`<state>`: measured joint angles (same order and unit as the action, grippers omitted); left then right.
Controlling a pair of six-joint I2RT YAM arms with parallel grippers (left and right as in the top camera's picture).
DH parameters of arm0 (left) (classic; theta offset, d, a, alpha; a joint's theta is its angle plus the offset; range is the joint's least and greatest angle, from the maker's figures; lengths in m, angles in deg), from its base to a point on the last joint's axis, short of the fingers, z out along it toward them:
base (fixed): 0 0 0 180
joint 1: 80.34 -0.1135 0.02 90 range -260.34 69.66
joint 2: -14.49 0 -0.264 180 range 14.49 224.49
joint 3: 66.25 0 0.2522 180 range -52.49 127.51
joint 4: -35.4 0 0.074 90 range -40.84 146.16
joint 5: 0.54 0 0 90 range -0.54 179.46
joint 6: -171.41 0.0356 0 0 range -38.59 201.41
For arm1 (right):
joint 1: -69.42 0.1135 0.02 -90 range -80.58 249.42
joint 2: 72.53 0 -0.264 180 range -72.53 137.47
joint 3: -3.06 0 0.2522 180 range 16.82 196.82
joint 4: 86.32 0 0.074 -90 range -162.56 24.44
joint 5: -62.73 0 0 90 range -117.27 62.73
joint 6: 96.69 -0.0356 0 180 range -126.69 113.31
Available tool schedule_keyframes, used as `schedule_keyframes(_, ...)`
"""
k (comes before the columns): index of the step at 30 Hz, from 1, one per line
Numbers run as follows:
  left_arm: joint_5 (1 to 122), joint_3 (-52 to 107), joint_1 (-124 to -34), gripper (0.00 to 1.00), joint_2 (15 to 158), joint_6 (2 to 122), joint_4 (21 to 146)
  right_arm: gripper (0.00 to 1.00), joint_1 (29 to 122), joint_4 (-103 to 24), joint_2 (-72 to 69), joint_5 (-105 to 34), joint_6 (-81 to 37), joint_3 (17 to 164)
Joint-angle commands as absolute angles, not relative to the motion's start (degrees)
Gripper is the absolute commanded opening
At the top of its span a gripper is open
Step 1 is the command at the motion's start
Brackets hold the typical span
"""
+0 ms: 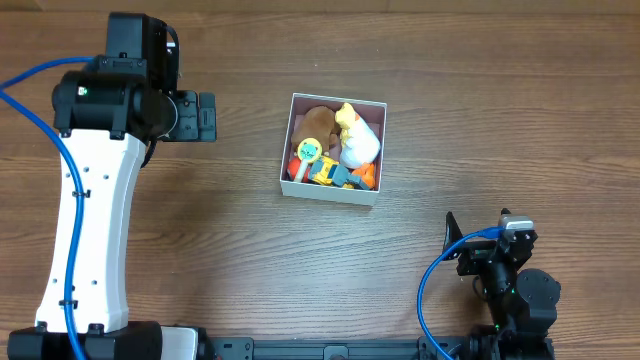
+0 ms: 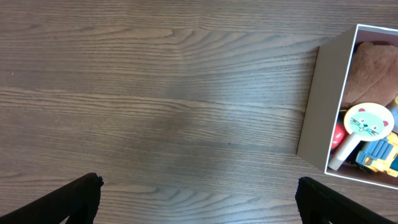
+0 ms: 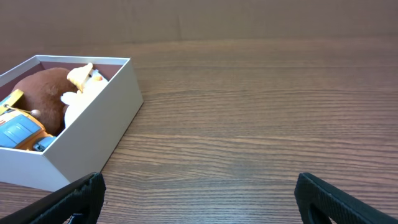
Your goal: Pack container
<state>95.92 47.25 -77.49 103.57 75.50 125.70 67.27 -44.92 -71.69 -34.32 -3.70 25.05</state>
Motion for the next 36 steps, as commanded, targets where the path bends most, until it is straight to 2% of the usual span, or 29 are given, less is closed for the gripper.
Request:
schedule_keyframes(1, 95.8, 48.1, -77.8, 1.00, 103.7, 74.5, 125.6, 1.00, 67.4, -45.0, -72.4, -33.9, -3.6, 24.7)
schedule_keyframes(18, 97.0, 46.9, -77.7, 1.00, 101.1, 75.8, 123.9, 1.00, 67.4, -45.0, -72.4, -33.9, -3.6, 24.7)
schedule_keyframes(22, 97.9, 34.6, -77.7, 1.00, 88.7, 76.1, 104.2, 1.00, 67.4, -45.0, -72.4, -33.9, -3.6, 24.7)
schedule_keyframes(25, 97.8, 17.1, -77.7, 1.00, 75.2, 76.1, 85.8, 1.00, 67.4, -45.0, -72.4, -33.9, -3.6, 24.7)
schedule_keyframes(29, 98.6, 1.0, -77.8, 1.00, 62.1, 76.1, 76.0, 1.00, 67.4, -45.0, -72.4, -33.9, -3.6, 24.7)
schedule_keyframes(36, 98.9, -20.4, -77.8, 1.00, 40.0, 76.1, 72.2, 1.00, 67.4, -45.0, -72.4, -33.9, -3.6, 24.7)
